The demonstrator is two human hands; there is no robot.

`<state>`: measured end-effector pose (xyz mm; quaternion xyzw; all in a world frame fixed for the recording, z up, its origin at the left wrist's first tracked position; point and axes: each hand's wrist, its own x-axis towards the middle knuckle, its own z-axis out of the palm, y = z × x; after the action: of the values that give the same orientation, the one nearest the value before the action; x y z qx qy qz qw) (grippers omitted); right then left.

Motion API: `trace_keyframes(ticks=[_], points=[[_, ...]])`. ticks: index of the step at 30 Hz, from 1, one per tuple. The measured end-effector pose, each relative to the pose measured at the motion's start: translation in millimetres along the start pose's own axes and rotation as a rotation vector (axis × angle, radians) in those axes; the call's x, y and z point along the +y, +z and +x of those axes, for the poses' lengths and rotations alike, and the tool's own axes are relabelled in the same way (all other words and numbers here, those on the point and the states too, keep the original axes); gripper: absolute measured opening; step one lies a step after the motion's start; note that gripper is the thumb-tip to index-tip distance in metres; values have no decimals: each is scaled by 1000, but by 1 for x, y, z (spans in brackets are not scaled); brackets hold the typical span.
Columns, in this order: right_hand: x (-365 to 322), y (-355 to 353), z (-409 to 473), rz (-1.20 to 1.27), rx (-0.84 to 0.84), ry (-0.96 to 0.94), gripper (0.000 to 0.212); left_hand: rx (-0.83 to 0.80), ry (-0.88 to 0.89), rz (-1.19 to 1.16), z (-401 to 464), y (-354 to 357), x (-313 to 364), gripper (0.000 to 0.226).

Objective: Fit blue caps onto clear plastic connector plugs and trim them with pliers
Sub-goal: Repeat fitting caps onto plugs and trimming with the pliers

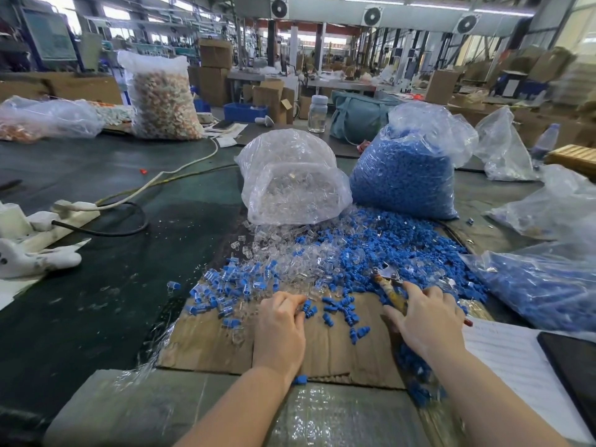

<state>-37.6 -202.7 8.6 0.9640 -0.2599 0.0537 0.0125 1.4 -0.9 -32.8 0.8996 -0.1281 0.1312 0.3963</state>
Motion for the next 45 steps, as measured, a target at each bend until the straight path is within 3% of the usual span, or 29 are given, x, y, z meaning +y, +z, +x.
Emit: trace_keyframes(ticks=[2,5,9,14,26,31,36,45], points=[[-5,-2,-2,-9,44,-1,56,-10,24,35,1,3,-2,32],[-22,-1,-5,51,154,-160,49,-53,42,99,2,6,-5,37],[-55,8,-9,198,137,-335,33,-71,55,137,1,9,-6,40],[-70,21,-5,172,115,-328,36,-53,58,127,1,8,-6,38],[-76,18,-2,250,153,-235,15,-17,76,55,-1,4,-7,33],[-76,15,-18,390,218,-388,22,12,98,-6,-2,-1,-4,32],[-84,13,-35,513,230,-565,16,14,56,-96,-4,-6,-2,29],[-80,21,-45,556,227,-525,12,-15,50,5,-2,-3,-4,22]])
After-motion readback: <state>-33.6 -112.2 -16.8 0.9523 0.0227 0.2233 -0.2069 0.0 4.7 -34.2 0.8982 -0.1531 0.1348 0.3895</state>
